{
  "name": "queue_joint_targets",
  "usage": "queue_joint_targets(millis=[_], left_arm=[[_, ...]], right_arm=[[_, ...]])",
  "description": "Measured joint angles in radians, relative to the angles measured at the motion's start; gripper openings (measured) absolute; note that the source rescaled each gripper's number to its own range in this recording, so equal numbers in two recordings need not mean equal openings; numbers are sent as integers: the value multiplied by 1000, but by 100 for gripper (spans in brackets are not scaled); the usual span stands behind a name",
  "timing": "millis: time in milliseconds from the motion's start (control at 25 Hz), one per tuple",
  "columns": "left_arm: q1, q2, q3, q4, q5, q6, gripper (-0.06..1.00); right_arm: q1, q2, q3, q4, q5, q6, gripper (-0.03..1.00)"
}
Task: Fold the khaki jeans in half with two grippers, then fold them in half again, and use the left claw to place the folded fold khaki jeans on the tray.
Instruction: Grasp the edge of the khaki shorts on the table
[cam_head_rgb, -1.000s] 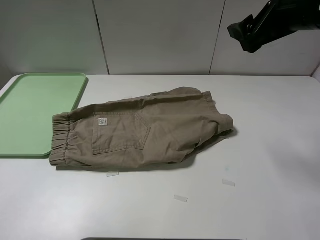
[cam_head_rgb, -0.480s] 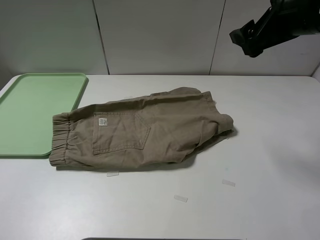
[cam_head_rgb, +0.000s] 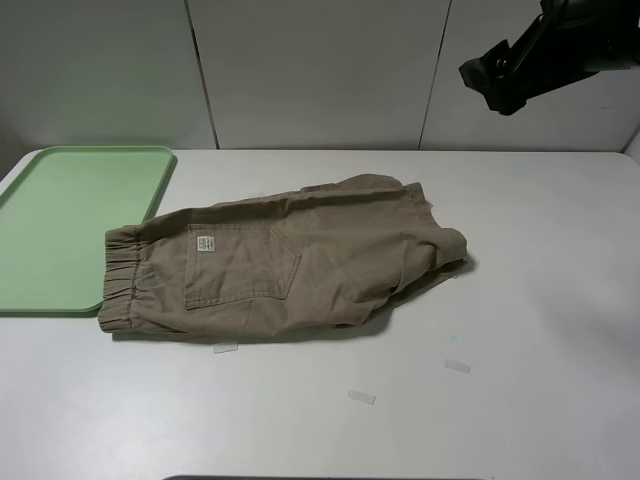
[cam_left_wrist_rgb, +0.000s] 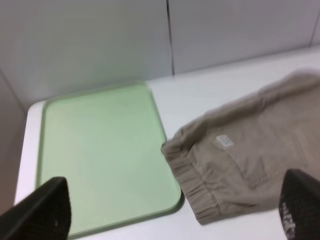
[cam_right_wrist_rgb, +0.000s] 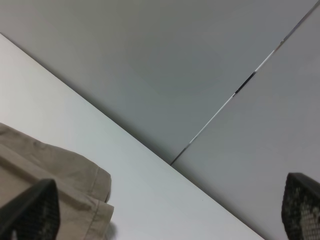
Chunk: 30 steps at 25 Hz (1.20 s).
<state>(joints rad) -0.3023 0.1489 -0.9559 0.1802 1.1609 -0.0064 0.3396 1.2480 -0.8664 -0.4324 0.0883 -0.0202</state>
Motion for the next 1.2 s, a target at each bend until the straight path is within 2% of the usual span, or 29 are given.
queue_joint_targets(millis=[160,280,600,960,1200], left_arm=[[0,-10,61,-57,0,6,81],[0,-18,179,-129,0,6,81],[0,-52,414,-149,-3,6,81],[0,-64,462,-150,-92,6,81],[0,-64,462,-150,-96,6,81]], right_arm=[[0,0,0,0,0,0,97],[0,0,0,0,0,0,97],[0,0,0,0,0,0,97],[0,-20,0,0,0,1,97],[0,-27,0,0,0,1,97]])
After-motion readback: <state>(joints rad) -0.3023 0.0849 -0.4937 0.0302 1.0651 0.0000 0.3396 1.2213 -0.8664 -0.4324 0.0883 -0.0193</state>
